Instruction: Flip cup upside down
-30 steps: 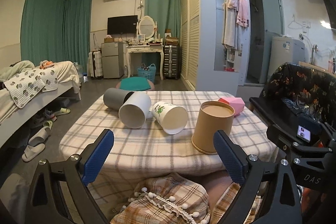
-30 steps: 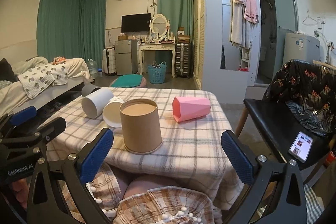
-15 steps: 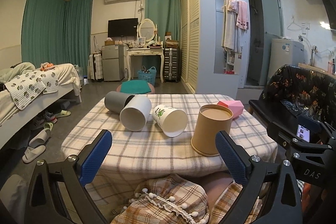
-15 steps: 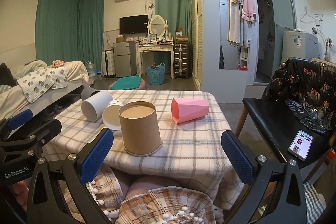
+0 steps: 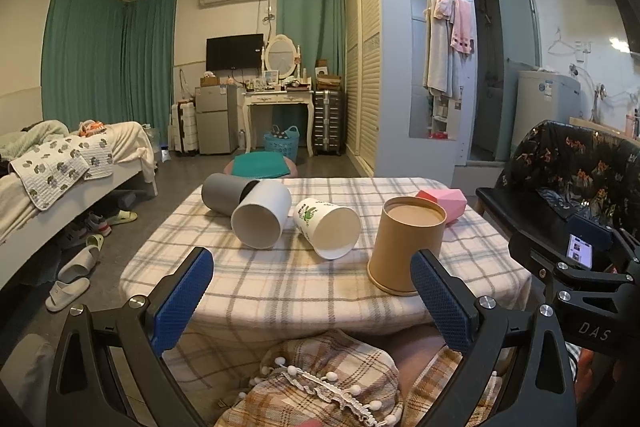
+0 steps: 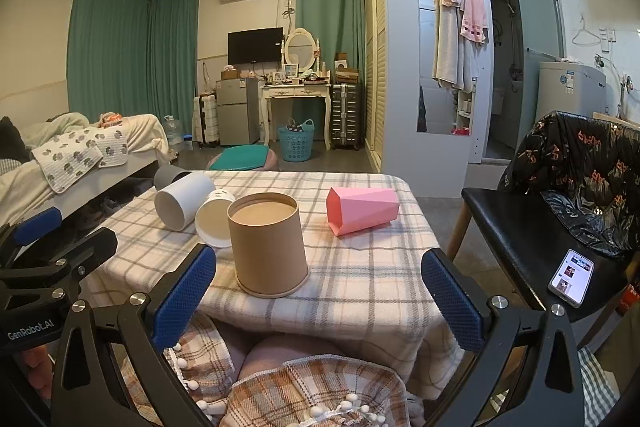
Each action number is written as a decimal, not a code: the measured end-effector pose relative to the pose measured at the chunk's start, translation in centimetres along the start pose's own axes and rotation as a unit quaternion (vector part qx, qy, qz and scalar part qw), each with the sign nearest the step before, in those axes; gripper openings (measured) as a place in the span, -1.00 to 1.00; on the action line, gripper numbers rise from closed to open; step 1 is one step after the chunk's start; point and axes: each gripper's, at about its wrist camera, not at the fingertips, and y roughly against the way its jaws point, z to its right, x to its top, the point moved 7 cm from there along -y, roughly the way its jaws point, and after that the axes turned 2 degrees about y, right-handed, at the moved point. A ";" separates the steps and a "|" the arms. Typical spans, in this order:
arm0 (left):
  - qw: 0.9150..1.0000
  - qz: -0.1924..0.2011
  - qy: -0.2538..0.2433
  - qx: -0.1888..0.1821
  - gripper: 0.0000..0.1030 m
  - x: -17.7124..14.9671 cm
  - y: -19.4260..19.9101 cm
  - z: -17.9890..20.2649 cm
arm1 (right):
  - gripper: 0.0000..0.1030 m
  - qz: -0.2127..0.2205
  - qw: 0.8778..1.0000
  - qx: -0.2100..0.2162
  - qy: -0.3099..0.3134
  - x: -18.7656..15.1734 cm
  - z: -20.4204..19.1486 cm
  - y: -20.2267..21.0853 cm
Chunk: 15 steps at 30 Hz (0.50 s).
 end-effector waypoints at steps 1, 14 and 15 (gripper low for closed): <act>1.000 0.000 0.001 0.000 0.98 0.0 0.0 -0.1 | 0.99 0.000 1.000 -0.001 0.001 0.0 0.0 0.0; 1.000 -0.004 -0.003 0.007 0.98 -0.1 0.0 -0.2 | 0.99 -0.002 1.000 0.000 0.002 -0.1 0.0 0.0; 1.000 -0.005 -0.002 0.007 0.98 -0.1 0.0 -0.2 | 0.99 -0.002 1.000 0.000 0.002 -0.1 -0.1 0.0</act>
